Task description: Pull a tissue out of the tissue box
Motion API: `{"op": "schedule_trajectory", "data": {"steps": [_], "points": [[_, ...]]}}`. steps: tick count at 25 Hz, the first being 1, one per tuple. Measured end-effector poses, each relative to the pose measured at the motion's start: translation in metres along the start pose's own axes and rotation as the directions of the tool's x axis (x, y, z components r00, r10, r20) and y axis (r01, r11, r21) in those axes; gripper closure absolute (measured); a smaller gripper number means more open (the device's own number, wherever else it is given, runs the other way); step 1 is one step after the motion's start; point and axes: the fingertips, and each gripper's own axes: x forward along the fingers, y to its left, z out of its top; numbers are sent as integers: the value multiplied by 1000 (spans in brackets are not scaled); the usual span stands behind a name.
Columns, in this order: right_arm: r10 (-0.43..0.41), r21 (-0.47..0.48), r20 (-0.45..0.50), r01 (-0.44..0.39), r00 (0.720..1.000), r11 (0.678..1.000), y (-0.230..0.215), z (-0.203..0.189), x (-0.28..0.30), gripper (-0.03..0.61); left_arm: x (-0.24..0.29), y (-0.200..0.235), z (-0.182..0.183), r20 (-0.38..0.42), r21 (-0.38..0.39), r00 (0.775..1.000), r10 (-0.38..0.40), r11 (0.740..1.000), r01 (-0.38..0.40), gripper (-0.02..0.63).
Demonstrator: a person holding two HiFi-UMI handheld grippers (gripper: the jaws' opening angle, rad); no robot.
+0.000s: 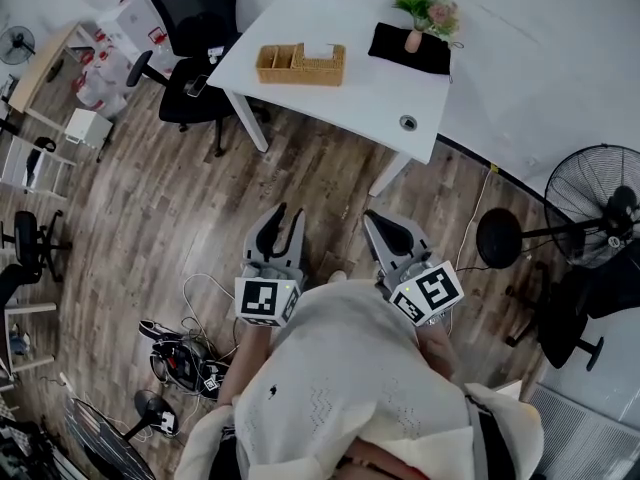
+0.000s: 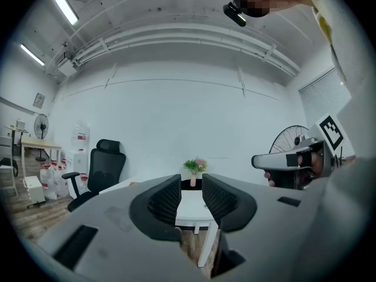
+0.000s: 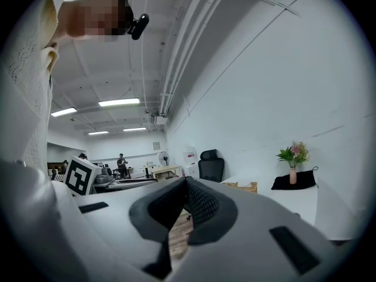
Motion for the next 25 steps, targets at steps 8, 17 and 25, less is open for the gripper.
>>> {"op": "schedule_trajectory", "data": {"steps": [8,17,25], "points": [[-1,-26,-22,0,1000,1000,-6,-2,26,578,21,16,-3,-2,-11,1000,-19,1000,19,500],[-37,-20,-43,36,998,999,-25,-1,68,578,58,49,-2,-17,-25,998,-61,998,60,500],[-70,-10,-50,70,996,998,-40,3,116,578,99,86,5,-21,-37,994,-108,994,107,500]]}}
